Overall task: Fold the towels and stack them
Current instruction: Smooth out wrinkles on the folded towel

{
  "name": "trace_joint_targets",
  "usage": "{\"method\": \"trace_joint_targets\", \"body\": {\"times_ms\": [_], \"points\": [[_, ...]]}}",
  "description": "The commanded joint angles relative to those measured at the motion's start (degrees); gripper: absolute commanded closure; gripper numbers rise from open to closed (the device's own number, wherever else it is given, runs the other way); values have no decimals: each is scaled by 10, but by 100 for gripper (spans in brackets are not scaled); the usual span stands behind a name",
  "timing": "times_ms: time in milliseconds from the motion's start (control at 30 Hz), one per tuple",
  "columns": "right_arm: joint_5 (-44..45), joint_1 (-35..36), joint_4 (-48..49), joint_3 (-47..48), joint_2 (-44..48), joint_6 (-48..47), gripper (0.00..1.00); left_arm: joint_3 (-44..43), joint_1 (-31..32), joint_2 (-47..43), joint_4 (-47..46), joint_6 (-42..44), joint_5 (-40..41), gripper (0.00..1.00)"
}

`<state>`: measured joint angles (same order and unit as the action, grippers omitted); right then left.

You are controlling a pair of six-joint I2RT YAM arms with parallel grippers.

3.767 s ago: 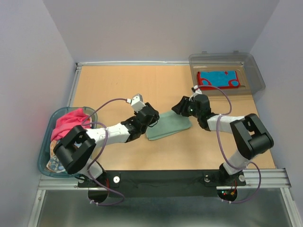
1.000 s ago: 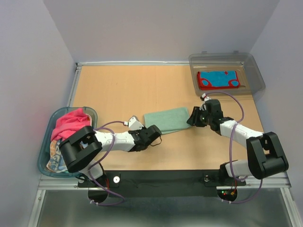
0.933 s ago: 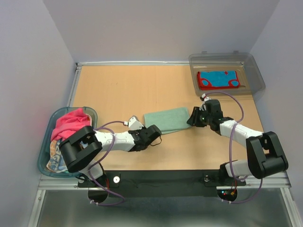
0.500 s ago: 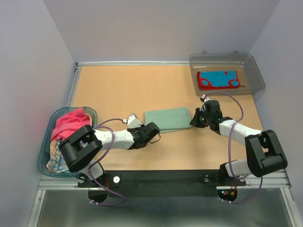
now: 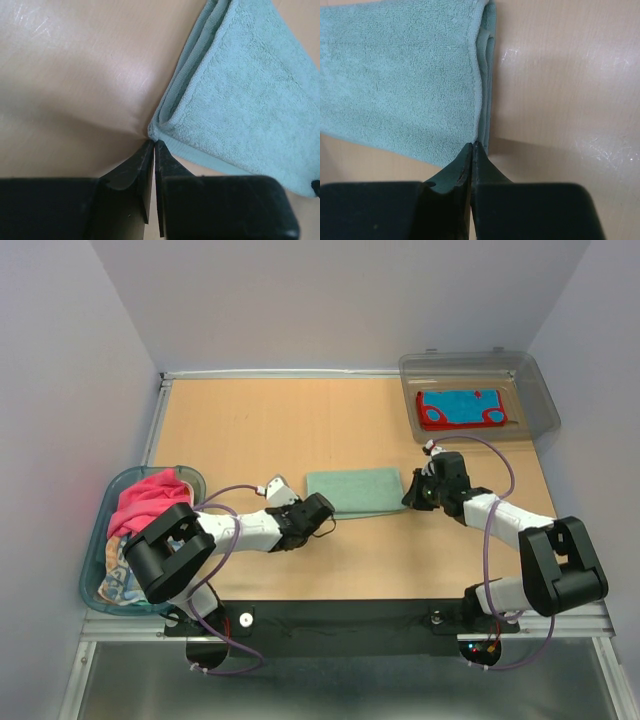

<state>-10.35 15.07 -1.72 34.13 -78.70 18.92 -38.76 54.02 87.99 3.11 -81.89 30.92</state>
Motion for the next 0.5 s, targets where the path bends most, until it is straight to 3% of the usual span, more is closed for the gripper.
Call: {"method": "trace_joint_targets", "body": {"times_ms": [0, 100, 300, 467], "points": [[2, 2, -1, 16, 21, -13, 99, 6, -13, 6, 80, 24, 20, 81], [-13, 2, 0, 15, 17, -12, 99, 8, -15, -4, 80, 28, 24, 76], [-45, 2, -2, 30, 40, 6, 59, -10, -14, -37, 96, 57, 22, 56], [-53, 2, -8, 59, 74, 22, 51, -18, -13, -123, 123, 74, 41, 48]]}}
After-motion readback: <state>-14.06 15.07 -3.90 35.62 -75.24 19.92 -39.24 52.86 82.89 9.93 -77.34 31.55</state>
